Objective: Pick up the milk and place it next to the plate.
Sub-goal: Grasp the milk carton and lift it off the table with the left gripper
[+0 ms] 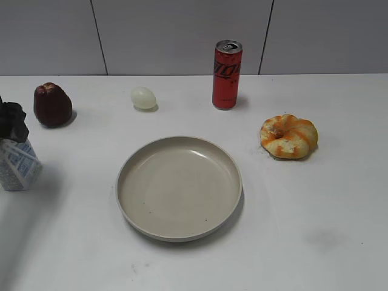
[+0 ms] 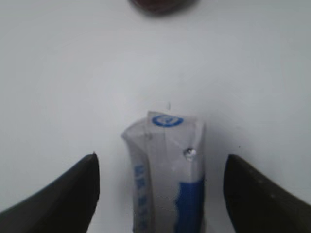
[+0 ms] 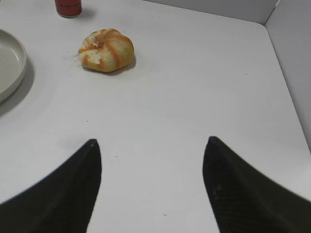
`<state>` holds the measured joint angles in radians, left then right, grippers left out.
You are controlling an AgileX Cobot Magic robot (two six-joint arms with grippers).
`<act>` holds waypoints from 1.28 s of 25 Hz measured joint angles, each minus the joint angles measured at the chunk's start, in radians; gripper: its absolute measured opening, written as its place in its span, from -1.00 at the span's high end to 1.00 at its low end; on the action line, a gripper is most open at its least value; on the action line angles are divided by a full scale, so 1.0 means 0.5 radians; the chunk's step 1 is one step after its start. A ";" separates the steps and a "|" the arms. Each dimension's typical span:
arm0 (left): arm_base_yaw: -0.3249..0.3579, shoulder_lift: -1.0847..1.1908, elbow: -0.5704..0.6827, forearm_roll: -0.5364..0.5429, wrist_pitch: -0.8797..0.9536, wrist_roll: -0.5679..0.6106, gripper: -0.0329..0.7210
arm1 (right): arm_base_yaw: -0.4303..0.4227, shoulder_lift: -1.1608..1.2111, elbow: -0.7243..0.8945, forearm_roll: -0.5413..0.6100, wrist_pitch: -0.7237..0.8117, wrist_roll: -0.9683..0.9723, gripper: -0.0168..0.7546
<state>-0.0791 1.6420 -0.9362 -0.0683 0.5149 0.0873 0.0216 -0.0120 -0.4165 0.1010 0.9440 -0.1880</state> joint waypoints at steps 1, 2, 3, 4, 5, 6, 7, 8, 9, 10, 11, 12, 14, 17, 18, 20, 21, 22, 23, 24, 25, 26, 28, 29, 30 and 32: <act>0.007 0.029 0.000 -0.008 -0.017 0.000 -0.66 | 0.000 0.000 0.000 0.000 0.000 0.000 -0.33; 0.009 0.055 0.000 -0.023 -0.042 0.000 -0.66 | 0.000 0.000 0.000 0.000 0.000 0.000 -0.33; 0.010 0.073 -0.002 -0.048 -0.061 0.000 -0.66 | 0.000 0.000 0.000 0.000 0.000 0.000 -0.33; 0.010 0.095 -0.002 -0.070 -0.071 0.000 -0.66 | 0.000 0.000 0.000 0.000 0.000 0.000 -0.33; 0.010 0.113 -0.002 -0.089 -0.079 0.000 -0.66 | 0.000 0.000 0.000 0.000 0.000 0.000 -0.33; 0.010 0.130 -0.002 -0.096 -0.083 0.000 -0.66 | 0.000 0.000 0.000 0.000 0.000 0.000 -0.33; 0.010 0.143 -0.002 -0.105 -0.087 0.000 -0.66 | 0.000 0.000 0.000 0.000 0.000 0.000 -0.33; 0.010 0.151 -0.002 -0.112 -0.087 0.000 -0.64 | 0.000 0.000 0.000 0.000 0.000 0.000 -0.33; 0.010 0.157 -0.002 -0.119 -0.087 0.000 -0.61 | 0.000 0.000 0.000 0.000 0.000 0.000 -0.33; 0.010 0.159 -0.002 -0.123 -0.087 0.000 -0.55 | 0.000 0.000 0.000 0.000 0.000 0.000 -0.33; 0.010 0.159 -0.002 -0.131 -0.087 0.000 -0.45 | 0.000 0.000 0.000 0.000 0.000 0.000 -0.33; 0.010 0.159 -0.002 -0.136 -0.085 0.000 -0.33 | 0.000 0.000 0.000 0.000 0.000 0.000 -0.33; 0.010 0.159 -0.002 -0.141 -0.084 0.000 -0.06 | 0.000 0.000 0.000 0.000 0.000 0.000 -0.33; 0.006 0.159 -0.002 -0.140 -0.082 0.000 0.19 | 0.000 0.000 0.000 0.000 0.000 0.000 -0.33; -0.004 0.159 -0.002 -0.129 -0.082 0.000 0.19 | 0.000 0.000 0.000 0.000 0.000 0.000 -0.33; -0.025 0.162 -0.024 -0.089 -0.062 0.009 0.19 | 0.000 0.000 0.000 0.000 0.000 0.000 -0.33; -0.041 0.167 -0.054 -0.075 -0.027 0.034 0.19 | 0.000 0.000 0.000 0.000 0.000 0.000 -0.33; -0.059 0.174 -0.103 -0.063 0.009 0.073 0.19 | 0.000 0.000 0.000 0.000 0.000 0.000 -0.33; -0.082 0.180 -0.160 -0.056 0.053 0.112 0.19 | 0.000 0.000 0.000 0.000 0.000 0.000 -0.33; -0.103 0.180 -0.240 -0.051 0.083 0.171 0.19 | 0.000 0.000 0.000 0.000 0.000 0.000 -0.33; -0.135 0.180 -0.335 -0.049 0.092 0.249 0.19 | 0.000 0.000 0.000 0.000 0.000 0.000 -0.33; -0.172 0.186 -0.440 -0.046 0.092 0.342 0.19 | 0.000 0.000 0.000 0.000 0.000 0.000 -0.33; -0.253 0.223 -0.658 -0.041 0.088 0.518 0.19 | 0.000 0.000 0.000 0.000 0.000 0.000 -0.33; -0.302 0.265 -0.786 -0.039 0.097 0.598 0.19 | 0.000 0.000 0.000 0.000 0.000 0.000 -0.33; -0.353 0.324 -0.899 -0.039 0.113 0.654 0.19 | 0.000 0.000 0.000 0.000 0.000 0.000 -0.33; -0.449 0.472 -1.181 -0.039 0.223 0.777 0.19 | 0.000 0.000 0.000 0.000 0.000 0.000 -0.33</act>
<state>-0.3035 1.8778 -1.5268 -0.0878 0.6262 0.4758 0.0216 -0.0120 -0.4165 0.1010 0.9440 -0.1880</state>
